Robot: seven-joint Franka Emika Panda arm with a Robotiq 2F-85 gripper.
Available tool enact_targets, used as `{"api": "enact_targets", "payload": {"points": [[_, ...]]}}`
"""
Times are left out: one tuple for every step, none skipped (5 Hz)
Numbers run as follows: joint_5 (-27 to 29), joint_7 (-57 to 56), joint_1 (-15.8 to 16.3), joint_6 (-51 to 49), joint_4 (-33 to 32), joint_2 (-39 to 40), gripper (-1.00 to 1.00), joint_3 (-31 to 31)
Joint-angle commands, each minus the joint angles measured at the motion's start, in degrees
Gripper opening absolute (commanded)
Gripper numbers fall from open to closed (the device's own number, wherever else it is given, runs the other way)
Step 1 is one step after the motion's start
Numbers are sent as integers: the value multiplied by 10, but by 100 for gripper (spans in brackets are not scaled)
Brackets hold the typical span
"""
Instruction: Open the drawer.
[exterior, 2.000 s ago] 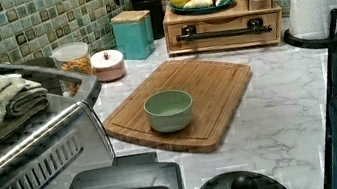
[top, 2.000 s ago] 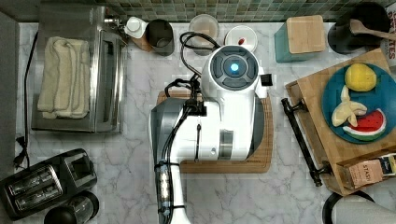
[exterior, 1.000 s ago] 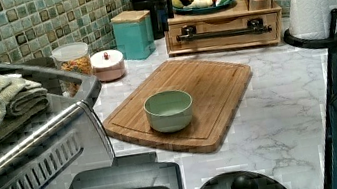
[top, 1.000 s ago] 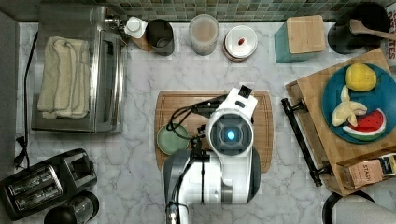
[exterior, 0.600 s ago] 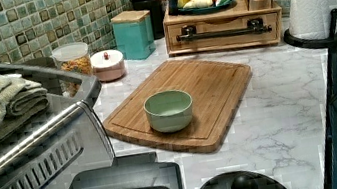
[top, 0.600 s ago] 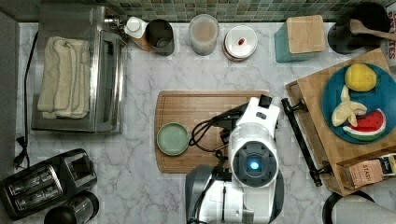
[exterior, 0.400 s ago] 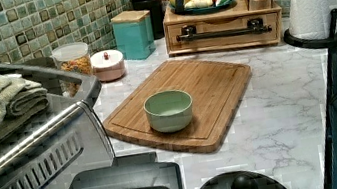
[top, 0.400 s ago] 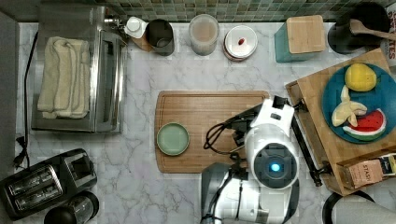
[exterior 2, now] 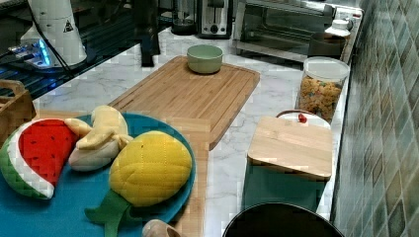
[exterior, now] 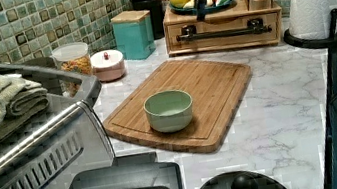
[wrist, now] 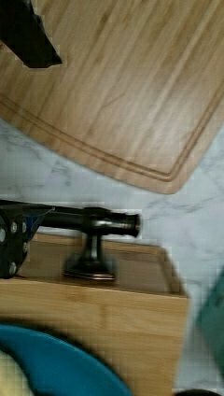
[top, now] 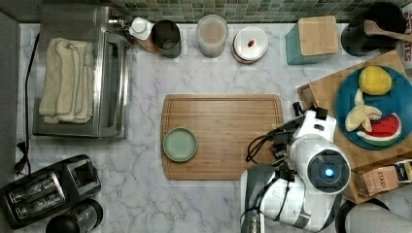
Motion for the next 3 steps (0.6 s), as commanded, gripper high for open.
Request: {"api": "enact_targets", "payload": {"points": [[28, -49, -15, 88, -26, 4, 100, -12], [90, -144, -14, 96, 13, 60, 100, -28], [132, -187, -23, 117, 33, 103, 100, -29]]}}
